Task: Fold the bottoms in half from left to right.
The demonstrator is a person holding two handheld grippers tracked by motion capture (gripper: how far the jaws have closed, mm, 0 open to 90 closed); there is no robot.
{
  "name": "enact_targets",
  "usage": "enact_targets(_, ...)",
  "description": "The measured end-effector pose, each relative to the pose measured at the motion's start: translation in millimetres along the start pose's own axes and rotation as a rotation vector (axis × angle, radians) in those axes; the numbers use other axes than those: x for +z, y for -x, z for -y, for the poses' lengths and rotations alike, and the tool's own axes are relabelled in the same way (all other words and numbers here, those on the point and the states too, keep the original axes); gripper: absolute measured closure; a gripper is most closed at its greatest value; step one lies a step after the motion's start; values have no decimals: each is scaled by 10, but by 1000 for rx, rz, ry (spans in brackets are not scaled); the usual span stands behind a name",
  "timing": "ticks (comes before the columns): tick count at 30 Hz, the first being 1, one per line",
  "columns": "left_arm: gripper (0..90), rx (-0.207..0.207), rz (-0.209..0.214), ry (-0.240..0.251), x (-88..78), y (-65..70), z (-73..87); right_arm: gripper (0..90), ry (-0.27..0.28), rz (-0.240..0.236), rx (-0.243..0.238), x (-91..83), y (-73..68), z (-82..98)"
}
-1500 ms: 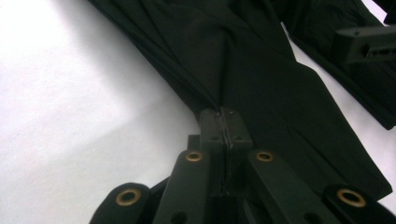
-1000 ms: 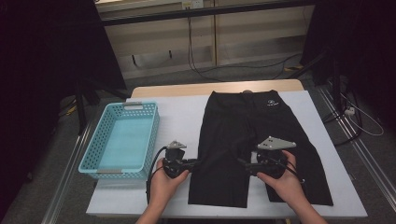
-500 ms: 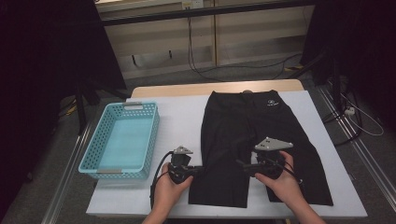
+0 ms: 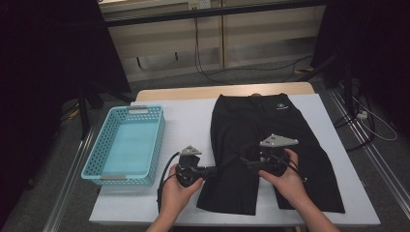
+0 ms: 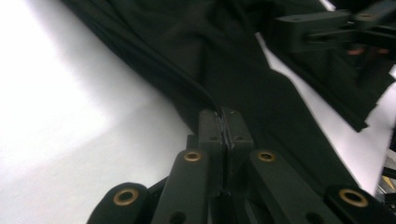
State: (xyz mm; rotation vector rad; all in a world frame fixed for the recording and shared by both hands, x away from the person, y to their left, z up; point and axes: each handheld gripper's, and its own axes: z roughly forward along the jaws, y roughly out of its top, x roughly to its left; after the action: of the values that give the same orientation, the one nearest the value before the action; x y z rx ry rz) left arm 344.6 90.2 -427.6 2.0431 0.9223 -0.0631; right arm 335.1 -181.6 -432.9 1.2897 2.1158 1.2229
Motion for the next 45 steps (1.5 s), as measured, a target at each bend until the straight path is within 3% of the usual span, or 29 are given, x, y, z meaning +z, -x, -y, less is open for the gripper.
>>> enact_targets(5, 885, 9, 11, 2, 15, 35, -19, 140, 12, 0, -3, 112, -24, -83)
enact_targets(14, 886, 13, 9, -13, 34, 30, -31, 122, 1, -14, 36, 358, -59, -175)
enact_targets(31, 887, 41, 15, -38, 128, 79, -40, 133, -21, -15, 29, 730, -169, -370)
enact_targets(35, 887, 41, 18, -35, 130, 85, -46, 173, 10, -11, 37, 806, -193, -398)
enact_targets(38, 887, 43, 18, -34, 131, 81, -48, 169, -9, -30, 61, 875, -199, -411)
enact_targets(41, 887, 41, 23, -31, 139, 84, -48, 204, -24, -34, 52, 925, -207, -412)
enact_targets(45, 887, 46, 26, -22, 139, 95, -62, 327, -70, -55, 49, 1001, -189, -386)
